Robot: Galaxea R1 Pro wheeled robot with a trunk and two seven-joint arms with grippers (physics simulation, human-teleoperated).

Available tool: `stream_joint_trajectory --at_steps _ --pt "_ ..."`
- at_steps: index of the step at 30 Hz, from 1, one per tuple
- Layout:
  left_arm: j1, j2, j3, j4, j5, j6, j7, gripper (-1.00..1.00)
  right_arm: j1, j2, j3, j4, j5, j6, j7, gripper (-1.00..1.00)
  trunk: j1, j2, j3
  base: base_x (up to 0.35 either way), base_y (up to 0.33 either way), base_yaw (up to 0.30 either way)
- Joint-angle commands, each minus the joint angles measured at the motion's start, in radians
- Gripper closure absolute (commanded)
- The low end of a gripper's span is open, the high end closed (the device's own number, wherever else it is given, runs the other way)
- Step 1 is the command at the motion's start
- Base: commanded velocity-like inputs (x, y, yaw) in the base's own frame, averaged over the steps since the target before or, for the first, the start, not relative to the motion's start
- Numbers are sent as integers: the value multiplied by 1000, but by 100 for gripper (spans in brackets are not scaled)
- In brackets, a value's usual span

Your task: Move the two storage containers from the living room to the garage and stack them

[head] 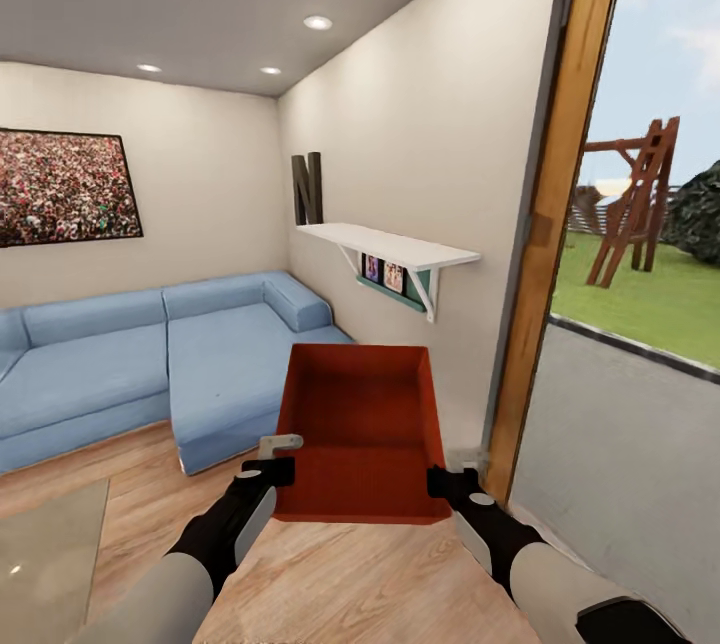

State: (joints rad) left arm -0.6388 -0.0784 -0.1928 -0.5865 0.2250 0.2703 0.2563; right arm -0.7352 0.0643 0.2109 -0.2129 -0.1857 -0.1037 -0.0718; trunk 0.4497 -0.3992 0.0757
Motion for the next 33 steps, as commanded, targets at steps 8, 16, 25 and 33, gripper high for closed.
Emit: stream_joint_trajectory --at_steps 8,16,25,33 --pt "-1 0 30 -4 6 -3 12 100 0 0 -13 1 -14 -5 -5 100 0 -1 0 0 0 300" --pt "-1 0 30 -4 7 -3 12 100 0 -1 -13 1 -10 -5 -5 100 0 -1 0 0 0 300" --pt "-1 0 30 -6 7 -4 12 100 0 -1 -13 1 -9 -5 -4 100 0 -1 0 0 0 300" --pt "-1 0 30 -6 7 -3 12 100 0 -1 -13 1 -12 -5 -3 100 0 -1 0 0 0 300"
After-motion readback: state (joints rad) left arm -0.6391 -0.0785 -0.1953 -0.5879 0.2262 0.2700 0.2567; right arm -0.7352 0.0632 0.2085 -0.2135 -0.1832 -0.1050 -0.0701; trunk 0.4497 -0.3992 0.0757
